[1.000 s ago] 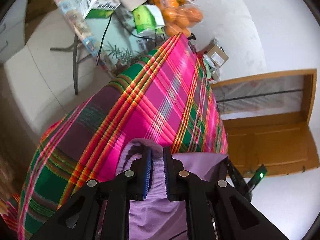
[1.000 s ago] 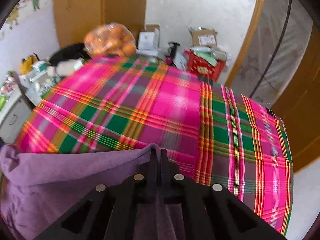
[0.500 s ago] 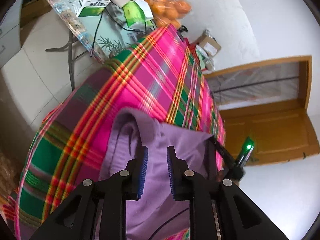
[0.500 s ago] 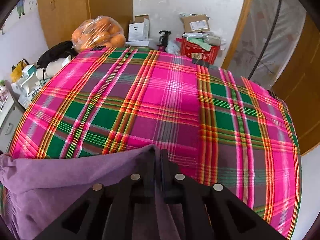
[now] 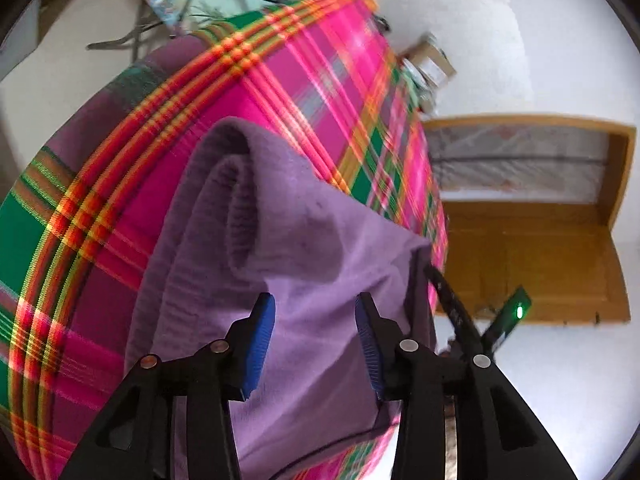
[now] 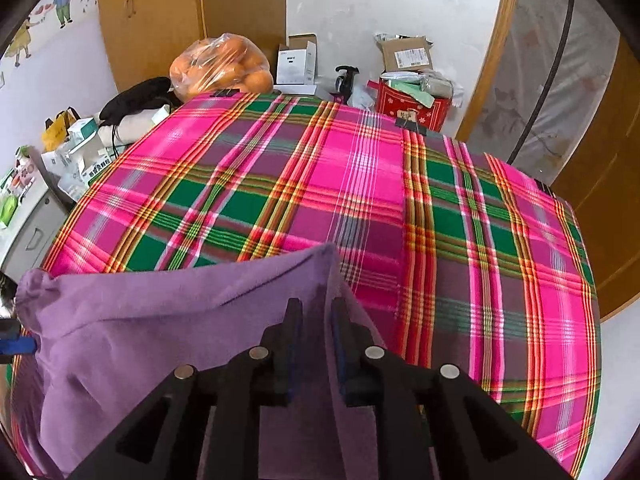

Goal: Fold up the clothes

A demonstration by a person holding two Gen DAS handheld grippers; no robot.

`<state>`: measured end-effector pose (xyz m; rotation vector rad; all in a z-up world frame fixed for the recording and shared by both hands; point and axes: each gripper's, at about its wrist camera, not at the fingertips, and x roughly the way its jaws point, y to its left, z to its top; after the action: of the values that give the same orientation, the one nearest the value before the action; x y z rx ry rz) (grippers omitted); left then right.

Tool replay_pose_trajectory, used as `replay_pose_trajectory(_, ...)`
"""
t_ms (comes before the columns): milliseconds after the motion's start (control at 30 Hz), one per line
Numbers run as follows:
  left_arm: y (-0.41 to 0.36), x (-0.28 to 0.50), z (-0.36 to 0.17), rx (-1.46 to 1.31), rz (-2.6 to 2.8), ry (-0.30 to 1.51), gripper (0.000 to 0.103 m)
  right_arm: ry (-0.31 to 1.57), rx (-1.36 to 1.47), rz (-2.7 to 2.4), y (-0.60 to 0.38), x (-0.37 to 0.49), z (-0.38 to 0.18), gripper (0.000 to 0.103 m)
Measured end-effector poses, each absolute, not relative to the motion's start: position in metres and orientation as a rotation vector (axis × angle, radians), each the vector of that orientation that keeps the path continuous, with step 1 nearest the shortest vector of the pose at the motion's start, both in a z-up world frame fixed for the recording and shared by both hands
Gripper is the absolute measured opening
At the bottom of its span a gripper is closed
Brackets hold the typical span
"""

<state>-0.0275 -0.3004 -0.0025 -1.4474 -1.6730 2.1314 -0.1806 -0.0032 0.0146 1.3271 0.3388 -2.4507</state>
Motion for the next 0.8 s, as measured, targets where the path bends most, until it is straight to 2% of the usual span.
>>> replay_pose_trajectory(200, -0.311, -0.044, 0.001, -1.369, 2.193, -1.722, 0.042, 0.312, 1.335, -2.453, -0.002, -0.185, 0.010, 0.015)
replay_pose_trajectory(233, -0.312, -0.047, 0.002, -1.356, 2.202, -1.729, 0.032, 0.306, 1.336, -2.454, -0.001, -0.186, 0.009, 0.015)
replay_pose_trajectory(267, -0.314, -0.049, 0.003, -1.342, 2.211, -1.736, 0.016, 0.300, 1.336, -2.455, -0.001, -0.187, 0.009, 0.015)
replay_pose_trajectory(300, -0.316, -0.052, 0.003, -1.328, 2.221, -1.742, 0.013, 0.295, 1.337, -2.456, 0.000, -0.187, 0.009, 0.015)
replay_pose_trajectory(667, -0.341, -0.078, 0.011, -1.227, 2.354, -1.782, 0.013, 0.246, 1.294, -2.473, 0.003, -0.181, 0.016, 0.015)
replay_pose_trajectory(800, -0.355, -0.074, 0.006, -1.215, 2.376, -1.871, 0.013, 0.218, 1.243, -2.493, 0.006, -0.174, 0.031, 0.015)
